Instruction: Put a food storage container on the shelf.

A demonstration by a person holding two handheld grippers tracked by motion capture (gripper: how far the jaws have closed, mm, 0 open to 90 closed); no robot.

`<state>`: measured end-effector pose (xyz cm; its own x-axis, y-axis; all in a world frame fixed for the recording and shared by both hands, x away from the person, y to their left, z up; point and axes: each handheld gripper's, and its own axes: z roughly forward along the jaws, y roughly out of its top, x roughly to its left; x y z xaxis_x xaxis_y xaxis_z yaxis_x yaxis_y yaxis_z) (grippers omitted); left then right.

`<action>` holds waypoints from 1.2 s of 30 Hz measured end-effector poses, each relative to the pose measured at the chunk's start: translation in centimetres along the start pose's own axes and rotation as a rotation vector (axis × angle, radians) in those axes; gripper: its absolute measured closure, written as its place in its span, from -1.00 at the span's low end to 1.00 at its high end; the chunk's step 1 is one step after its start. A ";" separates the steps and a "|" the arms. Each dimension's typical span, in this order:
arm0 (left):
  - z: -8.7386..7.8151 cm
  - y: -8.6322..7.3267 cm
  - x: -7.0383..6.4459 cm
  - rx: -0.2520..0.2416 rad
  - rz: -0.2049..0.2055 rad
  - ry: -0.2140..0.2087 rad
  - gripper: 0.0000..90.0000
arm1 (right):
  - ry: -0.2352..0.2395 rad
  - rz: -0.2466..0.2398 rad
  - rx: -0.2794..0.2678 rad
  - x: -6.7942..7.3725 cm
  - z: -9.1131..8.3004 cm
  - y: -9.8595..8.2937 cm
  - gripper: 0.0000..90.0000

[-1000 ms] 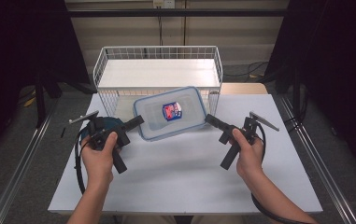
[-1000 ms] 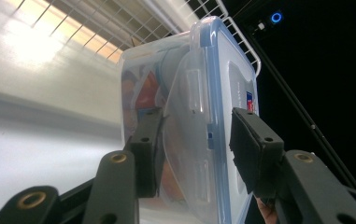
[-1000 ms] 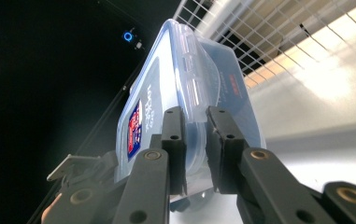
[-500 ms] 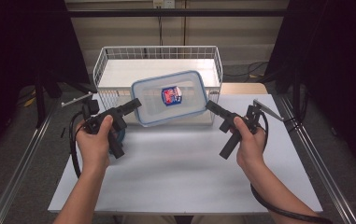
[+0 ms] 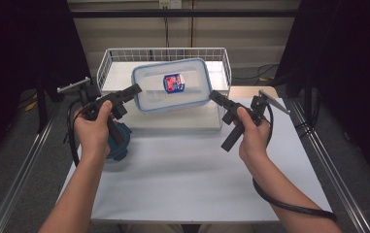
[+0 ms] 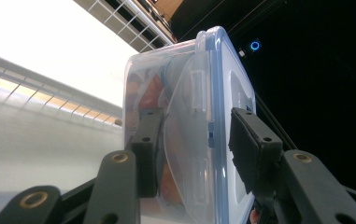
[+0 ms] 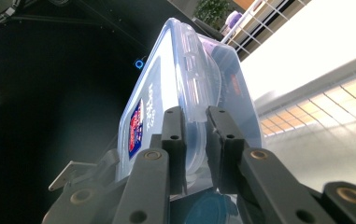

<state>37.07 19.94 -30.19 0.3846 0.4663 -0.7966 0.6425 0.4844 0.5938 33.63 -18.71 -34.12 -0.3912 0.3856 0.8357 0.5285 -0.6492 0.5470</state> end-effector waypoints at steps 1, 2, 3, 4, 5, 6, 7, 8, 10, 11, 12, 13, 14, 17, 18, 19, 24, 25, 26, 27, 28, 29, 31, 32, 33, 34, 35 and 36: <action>0.2 0.3 0.1 0.000 -0.002 -0.004 0.26 | -0.001 0.003 -0.002 0.1 0.2 0.1 0.75; 0.3 0.6 0.2 0.003 -0.003 -0.006 0.26 | -0.007 0.001 -0.012 0.1 0.5 0.2 0.75; 0.4 0.9 0.3 -0.004 -0.007 -0.007 0.26 | -0.008 0.001 -0.015 0.2 0.6 0.2 0.75; 0.6 1.1 0.4 -0.015 -0.022 -0.008 0.26 | -0.008 0.006 -0.014 0.2 0.9 0.3 0.75; 0.7 1.4 0.6 -0.011 -0.013 -0.009 0.26 | -0.013 0.011 -0.023 0.3 1.1 0.2 0.75; 1.0 1.7 0.7 -0.020 -0.026 -0.007 0.26 | -0.014 0.013 -0.028 0.3 1.4 0.2 0.75; 1.2 2.0 0.9 -0.019 -0.028 -0.002 0.26 | -0.019 0.020 -0.031 0.3 1.6 0.2 0.75; 1.4 2.2 1.1 -0.019 -0.030 0.000 0.26 | -0.027 0.027 -0.039 0.2 1.9 0.1 0.75; 1.8 2.8 1.7 -0.020 -0.035 0.004 0.26 | -0.036 0.037 -0.047 0.1 2.4 0.1 0.75; 2.0 3.0 2.0 -0.015 -0.037 0.001 0.26 | -0.038 0.036 -0.050 0.0 2.7 0.0 0.74; 2.2 3.3 2.1 -0.024 -0.051 0.002 0.26 | -0.041 0.039 -0.053 0.0 2.9 0.0 0.74; 2.4 3.5 2.3 -0.023 -0.052 0.002 0.26 | -0.041 0.040 -0.057 0.0 3.2 0.0 0.74; 2.5 3.8 2.4 -0.023 -0.045 0.004 0.26 | -0.040 0.042 -0.064 0.1 3.4 0.0 0.74; 3.2 4.6 2.7 -0.032 -0.048 0.011 0.26 | -0.050 0.059 -0.069 0.0 4.2 0.2 0.74; 3.3 4.8 2.8 -0.034 -0.050 0.013 0.26 | -0.052 0.060 -0.071 -0.1 4.5 0.3 0.74; 3.5 4.9 2.9 -0.037 -0.047 0.015 0.26 | -0.057 0.063 -0.070 -0.1 4.6 0.3 0.74; 4.2 5.6 3.5 -0.043 -0.049 0.022 0.26 | -0.061 0.078 -0.084 -0.7 5.9 0.8 0.73; 4.3 5.8 3.7 -0.049 -0.057 0.022 0.26 | -0.061 0.081 -0.084 -0.7 6.1 0.9 0.73; 4.4 5.9 3.8 -0.053 -0.062 0.024 0.26 | -0.062 0.084 -0.087 -0.7 6.3 1.0 0.73; 4.6 6.0 4.0 -0.059 -0.072 0.026 0.25 | -0.061 0.087 -0.088 -0.7 6.5 1.0 0.72; 4.7 6.1 4.2 -0.057 -0.070 0.028 0.25 | -0.061 0.086 -0.088 -0.7 6.6 1.1 0.72; 4.9 6.3 4.4 -0.056 -0.078 0.036 0.24 | -0.062 0.097 -0.091 -0.6 6.8 1.2 0.71; 5.4 6.5 4.7 -0.055 -0.083 0.046 0.23 | -0.067 0.102 -0.094 -0.5 7.2 1.3 0.70; 5.6 6.6 4.7 -0.062 -0.095 0.048 0.23 | -0.078 0.096 -0.095 -0.5 7.4 1.4 0.70; 5.8 6.7 4.8 -0.060 -0.097 0.051 0.23 | -0.085 0.094 -0.098 -0.5 7.6 1.5 0.70; 6.0 6.8 4.9 -0.057 -0.099 0.053 0.23 | -0.088 0.096 -0.095 -0.5 7.7 1.7 0.70; 6.2 6.9 5.0 -0.056 -0.104 0.056 0.23 | -0.093 0.092 -0.095 -0.6 7.8 1.8 0.70; 6.4 7.0 5.1 -0.057 -0.109 0.057 0.23 | -0.096 0.088 -0.097 -0.6 8.0 1.9 0.70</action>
<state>47.75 20.99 -30.81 0.2756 0.4492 -0.8499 0.6392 0.5747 0.5110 40.90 -14.96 -33.15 -0.2702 0.3825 0.8835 0.4807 -0.7415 0.4681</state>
